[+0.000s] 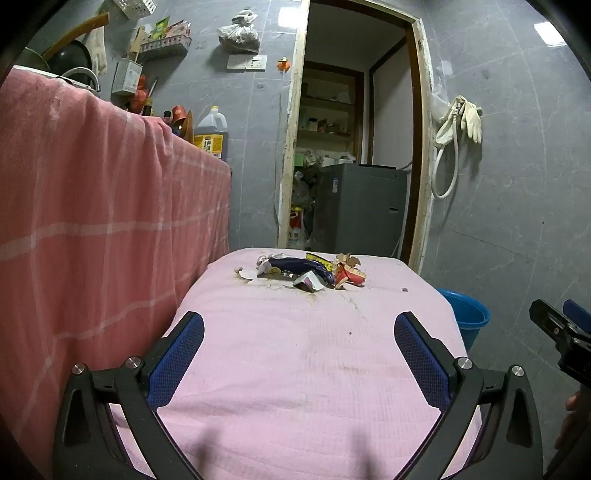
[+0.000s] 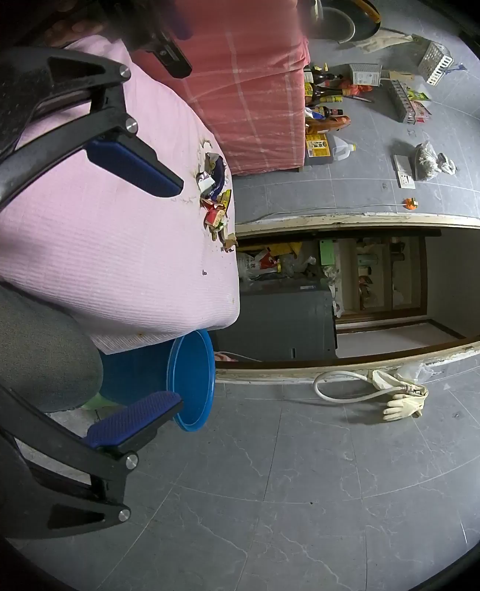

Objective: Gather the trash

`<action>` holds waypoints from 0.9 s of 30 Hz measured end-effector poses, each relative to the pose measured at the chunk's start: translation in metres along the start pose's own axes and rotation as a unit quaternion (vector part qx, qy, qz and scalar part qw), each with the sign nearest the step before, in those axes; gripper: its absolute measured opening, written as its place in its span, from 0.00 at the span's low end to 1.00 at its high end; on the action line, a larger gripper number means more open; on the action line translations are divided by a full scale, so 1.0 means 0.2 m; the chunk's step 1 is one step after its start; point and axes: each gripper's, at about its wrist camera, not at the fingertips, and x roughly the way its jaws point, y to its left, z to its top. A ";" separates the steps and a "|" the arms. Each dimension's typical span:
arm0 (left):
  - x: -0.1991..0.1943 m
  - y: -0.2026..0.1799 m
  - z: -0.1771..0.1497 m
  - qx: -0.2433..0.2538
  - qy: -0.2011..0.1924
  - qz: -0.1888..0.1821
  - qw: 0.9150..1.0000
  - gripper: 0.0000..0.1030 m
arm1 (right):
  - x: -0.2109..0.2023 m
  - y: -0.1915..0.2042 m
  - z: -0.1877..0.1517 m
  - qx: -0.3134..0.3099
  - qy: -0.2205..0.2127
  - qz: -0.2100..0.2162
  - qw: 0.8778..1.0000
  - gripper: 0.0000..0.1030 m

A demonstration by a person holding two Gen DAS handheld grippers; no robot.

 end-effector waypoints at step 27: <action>0.00 0.00 0.00 0.002 -0.003 0.001 1.000 0.98 | 0.00 0.00 0.00 -0.001 0.000 0.000 1.000 1.00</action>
